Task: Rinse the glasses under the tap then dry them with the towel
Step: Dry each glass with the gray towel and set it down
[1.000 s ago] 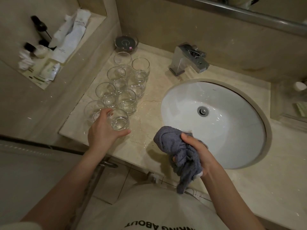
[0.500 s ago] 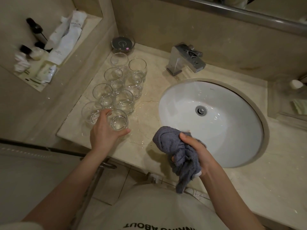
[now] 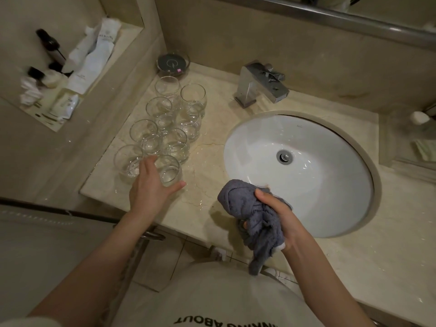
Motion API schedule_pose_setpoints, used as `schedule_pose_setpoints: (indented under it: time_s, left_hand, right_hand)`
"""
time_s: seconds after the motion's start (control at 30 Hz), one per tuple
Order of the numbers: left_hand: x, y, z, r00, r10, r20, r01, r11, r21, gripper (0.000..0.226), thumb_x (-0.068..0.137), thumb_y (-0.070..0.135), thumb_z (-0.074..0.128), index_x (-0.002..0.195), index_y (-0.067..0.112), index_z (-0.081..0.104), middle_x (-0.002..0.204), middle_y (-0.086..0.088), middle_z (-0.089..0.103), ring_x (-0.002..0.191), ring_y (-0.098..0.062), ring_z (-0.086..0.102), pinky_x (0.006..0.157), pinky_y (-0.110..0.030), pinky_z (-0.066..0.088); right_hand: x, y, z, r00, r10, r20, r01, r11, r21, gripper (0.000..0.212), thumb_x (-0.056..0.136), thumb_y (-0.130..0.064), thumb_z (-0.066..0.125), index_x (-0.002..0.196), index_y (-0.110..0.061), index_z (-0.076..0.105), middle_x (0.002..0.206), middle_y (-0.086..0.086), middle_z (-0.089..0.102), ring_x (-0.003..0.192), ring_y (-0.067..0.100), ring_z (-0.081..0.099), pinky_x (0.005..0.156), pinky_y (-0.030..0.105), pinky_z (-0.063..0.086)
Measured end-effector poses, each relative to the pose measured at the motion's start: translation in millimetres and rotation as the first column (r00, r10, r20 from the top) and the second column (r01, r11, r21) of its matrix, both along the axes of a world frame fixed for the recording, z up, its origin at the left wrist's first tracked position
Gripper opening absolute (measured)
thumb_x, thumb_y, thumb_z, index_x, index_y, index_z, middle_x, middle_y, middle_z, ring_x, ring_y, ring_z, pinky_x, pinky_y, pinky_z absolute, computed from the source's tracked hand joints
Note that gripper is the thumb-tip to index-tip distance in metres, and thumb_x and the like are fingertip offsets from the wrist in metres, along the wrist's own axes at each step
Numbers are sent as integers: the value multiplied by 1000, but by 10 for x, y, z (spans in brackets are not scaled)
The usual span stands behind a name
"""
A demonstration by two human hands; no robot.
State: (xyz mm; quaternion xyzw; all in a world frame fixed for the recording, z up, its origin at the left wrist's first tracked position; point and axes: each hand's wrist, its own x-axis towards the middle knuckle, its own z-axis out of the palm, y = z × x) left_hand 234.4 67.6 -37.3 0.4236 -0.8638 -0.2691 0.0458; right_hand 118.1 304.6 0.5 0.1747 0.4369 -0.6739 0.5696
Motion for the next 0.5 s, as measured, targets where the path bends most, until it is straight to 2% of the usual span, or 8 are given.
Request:
schedule_pose_setpoints:
  time_s: [0.07, 0.1, 0.17, 0.23, 0.33, 0.43, 0.5]
  left_hand:
    - [-6, 11, 25, 998, -26, 54, 29, 998, -52, 94, 70, 46, 83, 139, 3, 36, 142, -13, 38, 116, -39, 54, 82, -47, 46]
    - [-7, 15, 28, 996, -37, 77, 43, 996, -77, 94, 70, 46, 82, 138, 1, 36, 141, -15, 37, 113, -40, 56, 79, -47, 47]
    - [-7, 15, 34, 994, -50, 98, 61, 991, -117, 95, 68, 47, 83, 136, -2, 38, 139, -18, 38, 107, -41, 58, 74, -49, 48]
    - [-9, 17, 43, 992, -57, 111, 72, 988, -134, 97, 67, 49, 82, 136, -3, 38, 139, -19, 38, 104, -42, 60, 73, -50, 49]
    - [-4, 27, 59, 989, -44, 140, 62, 990, -126, 100, 68, 54, 80, 140, 0, 35, 142, -16, 35, 107, -40, 60, 75, -49, 49]
    - [15, 24, 73, 994, -46, 99, 55, 995, -88, 103, 65, 53, 81, 144, 4, 34, 142, -15, 33, 108, -39, 59, 82, -51, 51]
    - [33, 31, 130, 994, -59, 97, 68, 993, -95, 99, 68, 52, 81, 145, 10, 35, 143, -13, 33, 106, -36, 60, 80, -50, 52]
  right_hand:
    - [-6, 6, -16, 1000, -5, -2, 5, 1000, -10, 58, 47, -26, 93, 90, 0, 64, 64, 15, 62, 48, 23, 61, 46, 28, 52]
    - [-10, 13, -26, 1000, -9, -3, 9, 1000, -19, 58, 45, -26, 94, 88, 0, 65, 64, 15, 62, 48, 23, 61, 47, 28, 52]
    - [-19, 28, -39, 1000, -28, -3, 28, 999, -21, 41, 59, -25, 86, 84, -1, 65, 62, 13, 62, 47, 21, 60, 46, 26, 52]
    - [-25, 37, -24, 999, -51, 7, 51, 999, -16, 23, 72, -24, 68, 77, -2, 65, 58, 12, 60, 44, 20, 58, 44, 24, 50]
    - [-29, 63, -19, 996, -87, 11, 87, 996, -23, 24, 74, -23, 61, 63, -4, 69, 56, 11, 60, 42, 18, 58, 43, 23, 50]
    - [-33, 100, -25, 995, -95, -10, 95, 995, -32, 26, 74, -23, 60, 56, -7, 71, 56, 9, 61, 43, 17, 59, 44, 22, 51]
    - [-36, 129, -29, 995, -97, -20, 96, 994, -52, 28, 74, -24, 59, 53, -10, 71, 56, 6, 63, 45, 15, 60, 45, 23, 51]
